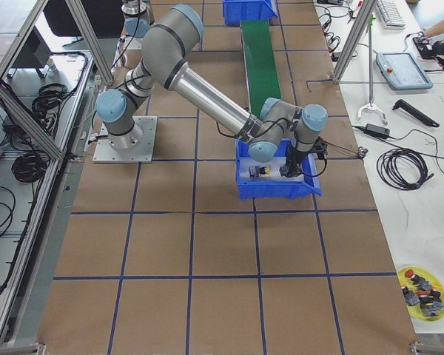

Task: Transport two buttons from left to right
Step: 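Lower the red button beside the yellow one and open the right gripper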

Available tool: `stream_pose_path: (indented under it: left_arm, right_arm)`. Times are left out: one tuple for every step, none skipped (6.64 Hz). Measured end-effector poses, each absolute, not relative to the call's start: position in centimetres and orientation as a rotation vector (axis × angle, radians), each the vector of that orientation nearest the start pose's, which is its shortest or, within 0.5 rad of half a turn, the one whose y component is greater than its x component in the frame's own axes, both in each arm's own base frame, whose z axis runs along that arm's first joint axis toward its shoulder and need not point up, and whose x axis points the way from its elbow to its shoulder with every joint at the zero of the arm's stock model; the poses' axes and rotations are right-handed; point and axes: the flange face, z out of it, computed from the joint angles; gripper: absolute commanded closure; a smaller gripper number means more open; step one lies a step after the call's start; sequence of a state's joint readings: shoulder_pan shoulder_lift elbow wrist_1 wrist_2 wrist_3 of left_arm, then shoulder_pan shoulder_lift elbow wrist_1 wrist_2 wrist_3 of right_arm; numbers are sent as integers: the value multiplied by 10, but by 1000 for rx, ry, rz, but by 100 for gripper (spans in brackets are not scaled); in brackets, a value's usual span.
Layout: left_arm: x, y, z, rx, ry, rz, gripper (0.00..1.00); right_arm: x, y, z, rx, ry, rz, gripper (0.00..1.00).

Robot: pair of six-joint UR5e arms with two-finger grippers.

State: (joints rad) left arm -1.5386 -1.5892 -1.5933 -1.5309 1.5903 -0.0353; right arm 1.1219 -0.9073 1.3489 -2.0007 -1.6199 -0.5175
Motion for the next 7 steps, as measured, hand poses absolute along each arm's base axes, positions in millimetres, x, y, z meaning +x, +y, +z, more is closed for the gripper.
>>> stream_pose_path:
  left_arm:
    - [-115, -503, 472, -105, 3121, 2, 0]
    - [-115, -503, 472, -105, 3121, 1, 0]
    - [-115, -503, 472, -105, 3120, 1, 0]
    - [-115, -503, 472, -105, 3120, 0, 0]
    - [-115, -503, 472, -105, 3120, 0, 0]
    - [-115, -503, 472, -105, 3120, 0, 0]
    - [-115, -503, 472, -105, 3120, 0, 0]
  right_arm:
    - [-192, -700, 228, -115, 3176, 53, 72]
    - [-190, -700, 228, -121, 3175, 53, 51]
    - [-190, -701, 228, -124, 3176, 52, 39]
    - [-190, -701, 229, -125, 3177, 50, 33]
    - [-190, -701, 231, -125, 3179, 45, 29]
    - [-190, -701, 233, -125, 3180, 40, 27]
    - [-189, -701, 236, -124, 3179, 31, 27]
